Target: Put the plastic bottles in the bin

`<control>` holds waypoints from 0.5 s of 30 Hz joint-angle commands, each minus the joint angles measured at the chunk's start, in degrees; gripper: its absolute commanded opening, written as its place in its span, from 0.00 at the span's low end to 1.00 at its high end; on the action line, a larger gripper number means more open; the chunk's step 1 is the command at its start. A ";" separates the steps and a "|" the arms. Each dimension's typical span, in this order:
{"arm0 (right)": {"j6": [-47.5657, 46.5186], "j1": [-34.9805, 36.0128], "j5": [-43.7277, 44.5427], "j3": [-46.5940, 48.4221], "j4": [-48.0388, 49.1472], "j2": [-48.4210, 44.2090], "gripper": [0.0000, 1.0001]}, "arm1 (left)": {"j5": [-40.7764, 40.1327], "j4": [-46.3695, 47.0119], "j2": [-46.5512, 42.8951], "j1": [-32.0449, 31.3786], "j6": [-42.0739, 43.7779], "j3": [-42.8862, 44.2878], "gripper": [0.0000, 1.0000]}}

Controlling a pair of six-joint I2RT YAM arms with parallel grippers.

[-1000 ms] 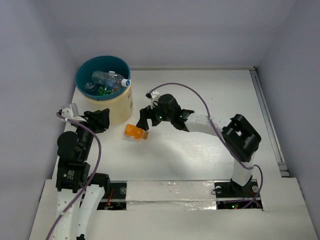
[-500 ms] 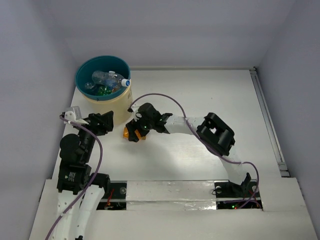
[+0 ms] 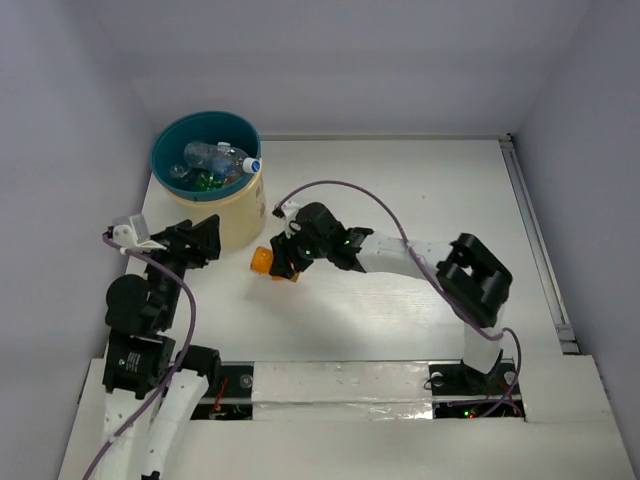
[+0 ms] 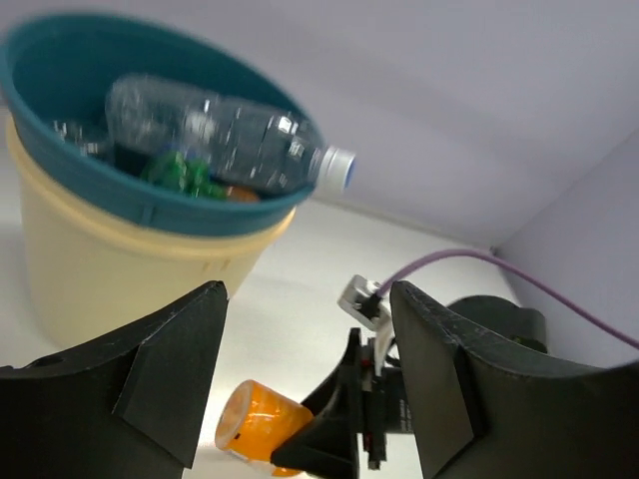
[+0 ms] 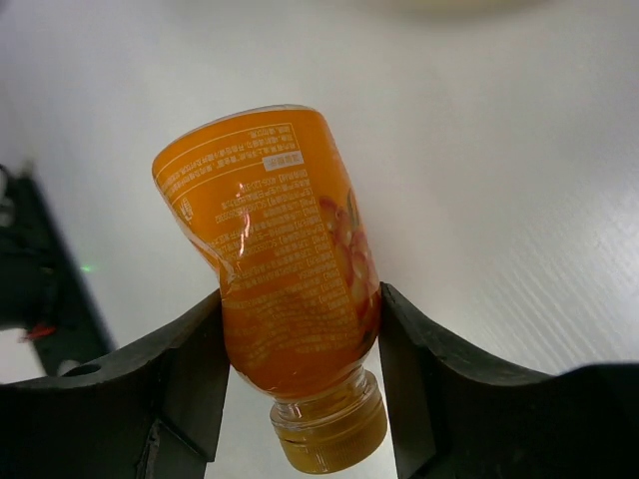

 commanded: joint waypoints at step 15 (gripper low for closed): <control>0.51 0.41 12.44 41.78 3.21 1.57 0.32 | -12.12 8.34 -3.40 -1.76 1.88 6.92 0.66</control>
